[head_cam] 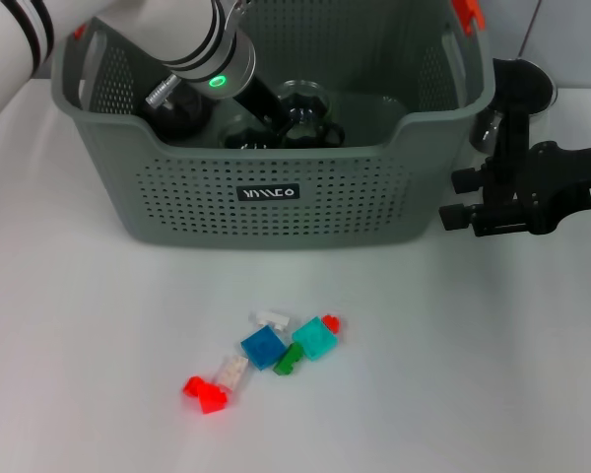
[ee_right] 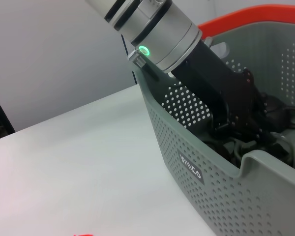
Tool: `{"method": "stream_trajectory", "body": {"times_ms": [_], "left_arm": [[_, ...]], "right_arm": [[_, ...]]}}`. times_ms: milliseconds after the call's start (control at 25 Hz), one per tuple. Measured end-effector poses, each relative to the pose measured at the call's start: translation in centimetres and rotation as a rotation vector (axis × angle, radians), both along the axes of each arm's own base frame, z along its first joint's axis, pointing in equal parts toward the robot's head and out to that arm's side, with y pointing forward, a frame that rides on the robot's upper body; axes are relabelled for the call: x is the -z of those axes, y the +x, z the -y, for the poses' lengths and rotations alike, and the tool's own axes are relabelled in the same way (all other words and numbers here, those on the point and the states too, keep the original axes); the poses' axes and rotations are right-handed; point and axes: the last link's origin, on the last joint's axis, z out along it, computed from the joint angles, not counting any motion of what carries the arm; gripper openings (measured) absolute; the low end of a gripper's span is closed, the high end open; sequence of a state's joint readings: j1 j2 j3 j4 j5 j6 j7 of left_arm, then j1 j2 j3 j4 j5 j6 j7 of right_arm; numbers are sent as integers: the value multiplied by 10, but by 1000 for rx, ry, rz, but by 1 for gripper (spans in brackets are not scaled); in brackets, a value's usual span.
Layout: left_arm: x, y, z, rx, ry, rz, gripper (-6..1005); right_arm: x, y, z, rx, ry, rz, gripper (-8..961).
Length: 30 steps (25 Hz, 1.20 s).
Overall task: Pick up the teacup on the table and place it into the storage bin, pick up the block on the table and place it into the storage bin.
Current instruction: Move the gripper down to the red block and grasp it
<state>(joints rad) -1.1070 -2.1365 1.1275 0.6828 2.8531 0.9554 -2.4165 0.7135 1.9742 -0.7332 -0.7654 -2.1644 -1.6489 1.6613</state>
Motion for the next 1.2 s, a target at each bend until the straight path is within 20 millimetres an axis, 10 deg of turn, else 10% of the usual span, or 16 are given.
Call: {"method": "stream_trajectory", "body": {"times_ms": [400, 720, 920, 1200], "left_arm": [[-14, 3, -3, -12, 54, 39, 201], [-55, 21, 4, 1, 150, 137, 531], [-87, 31, 32, 31, 170, 323, 769], [-112, 24, 85, 134, 24, 673, 851]], "right_arm": [[-2, 2, 0, 3, 4, 0, 645], [-6, 0, -2, -2, 15, -2, 645], [-10, 0, -3, -4, 22, -3, 645], [-18, 3, 0, -6, 32, -29, 644]]}}
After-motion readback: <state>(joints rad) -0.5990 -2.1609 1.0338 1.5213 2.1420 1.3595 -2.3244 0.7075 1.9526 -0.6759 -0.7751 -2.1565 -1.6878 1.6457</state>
